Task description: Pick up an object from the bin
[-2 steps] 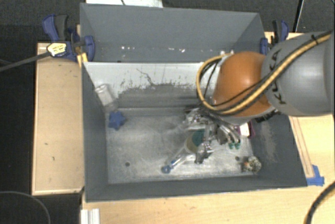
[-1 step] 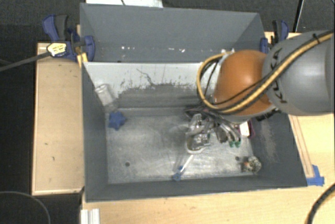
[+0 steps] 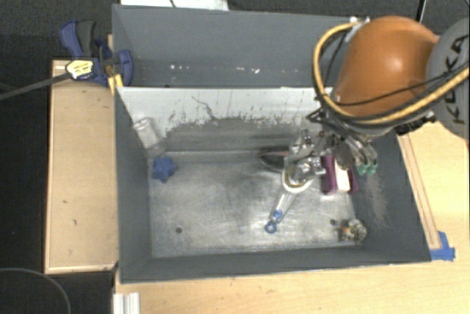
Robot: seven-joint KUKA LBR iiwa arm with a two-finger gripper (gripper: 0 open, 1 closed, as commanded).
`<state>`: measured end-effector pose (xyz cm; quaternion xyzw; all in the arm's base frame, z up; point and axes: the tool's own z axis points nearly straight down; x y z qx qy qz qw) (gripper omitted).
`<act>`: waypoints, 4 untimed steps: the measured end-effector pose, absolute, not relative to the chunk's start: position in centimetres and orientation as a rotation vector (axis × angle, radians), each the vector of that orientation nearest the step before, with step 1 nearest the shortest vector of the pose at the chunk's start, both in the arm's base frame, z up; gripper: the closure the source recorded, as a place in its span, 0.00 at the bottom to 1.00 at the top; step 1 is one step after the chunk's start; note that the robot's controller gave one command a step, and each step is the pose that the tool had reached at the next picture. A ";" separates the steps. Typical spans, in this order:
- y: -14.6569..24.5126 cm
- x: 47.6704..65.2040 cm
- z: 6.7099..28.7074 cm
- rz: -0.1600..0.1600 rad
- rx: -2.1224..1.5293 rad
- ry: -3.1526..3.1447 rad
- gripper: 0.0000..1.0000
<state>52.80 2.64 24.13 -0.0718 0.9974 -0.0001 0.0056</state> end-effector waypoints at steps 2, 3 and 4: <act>2.8 56.9 11.2 0.001 -0.308 3.122 0.00; 1.7 57.0 9.7 0.010 -0.152 3.125 0.00; 1.7 56.5 9.6 0.014 -0.152 3.150 1.00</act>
Offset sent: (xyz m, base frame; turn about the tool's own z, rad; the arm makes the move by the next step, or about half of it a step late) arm 0.0397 0.0011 -0.1307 -0.0562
